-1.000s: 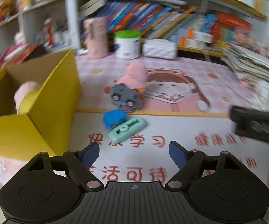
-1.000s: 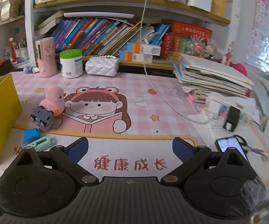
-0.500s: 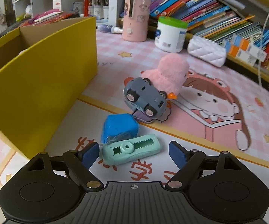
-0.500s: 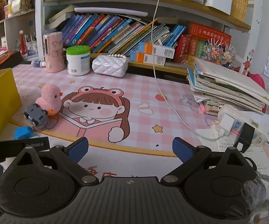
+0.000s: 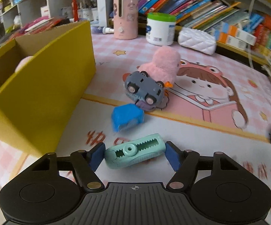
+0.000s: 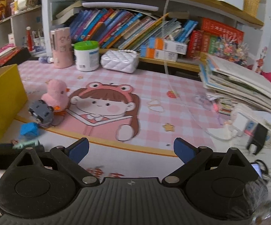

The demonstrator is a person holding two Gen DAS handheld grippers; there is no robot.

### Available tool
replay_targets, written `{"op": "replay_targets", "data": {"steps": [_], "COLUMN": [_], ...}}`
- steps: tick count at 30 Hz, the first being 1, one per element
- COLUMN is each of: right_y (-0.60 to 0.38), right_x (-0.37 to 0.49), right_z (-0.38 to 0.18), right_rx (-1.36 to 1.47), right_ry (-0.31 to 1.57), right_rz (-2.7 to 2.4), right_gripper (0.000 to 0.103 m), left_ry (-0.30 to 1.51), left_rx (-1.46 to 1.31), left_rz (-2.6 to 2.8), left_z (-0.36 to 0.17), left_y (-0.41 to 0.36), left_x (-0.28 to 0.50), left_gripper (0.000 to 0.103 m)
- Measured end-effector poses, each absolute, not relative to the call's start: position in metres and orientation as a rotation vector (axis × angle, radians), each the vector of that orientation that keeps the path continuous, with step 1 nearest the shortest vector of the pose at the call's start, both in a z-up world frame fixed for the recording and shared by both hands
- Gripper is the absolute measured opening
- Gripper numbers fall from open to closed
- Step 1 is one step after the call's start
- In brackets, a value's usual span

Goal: Organize objects
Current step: 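Grasp the mint tape dispenser with left tool while right tool grasps the blue eraser, then carry the tape dispenser in the left tool while the right tool carries the eraser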

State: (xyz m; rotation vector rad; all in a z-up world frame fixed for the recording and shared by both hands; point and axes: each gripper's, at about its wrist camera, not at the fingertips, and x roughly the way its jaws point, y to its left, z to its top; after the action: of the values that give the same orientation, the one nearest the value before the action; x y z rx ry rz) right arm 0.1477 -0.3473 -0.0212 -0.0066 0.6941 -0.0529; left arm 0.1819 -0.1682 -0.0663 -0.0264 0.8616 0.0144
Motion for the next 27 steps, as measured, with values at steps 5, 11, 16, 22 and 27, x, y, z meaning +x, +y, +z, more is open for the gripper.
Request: {"op": "replay_targets", "data": {"steps": [5,11,16,22,27], "right_y": [-0.316,-0.259,-0.216,-0.201,-0.202], "right_x": [0.172,0.212,0.235,0.246,0.232], "right_z": [-0.032,-0.052,-0.07,-0.079,-0.073], "right_rx": [0.02,-0.024,-0.059,-0.066,-0.089], "right_ry": [0.742,0.783,0.814,0.812,0.808], "right_rz": [0.102,0.373,0.448,0.426,0.403], "right_gripper": [0.097,0.081,0.074,0.044,0.04], "left_ry": [0.87,0.867,0.838,0.801,0.781], "left_rx": [0.018,-0.03,-0.089,-0.114,-0.116], "left_rz": [0.003,0.107,0.189,0.21,0.193], "left_z": [-0.056,-0.043,-0.029,-0.017,-0.013], "left_y": [-0.148,-0.103,-0.073,-0.06,-0.054], "left_x": [0.155,0.127,0.108,0.095,0.093], "left_gripper": [0.069,0.069,0.069,0.069,0.069]}}
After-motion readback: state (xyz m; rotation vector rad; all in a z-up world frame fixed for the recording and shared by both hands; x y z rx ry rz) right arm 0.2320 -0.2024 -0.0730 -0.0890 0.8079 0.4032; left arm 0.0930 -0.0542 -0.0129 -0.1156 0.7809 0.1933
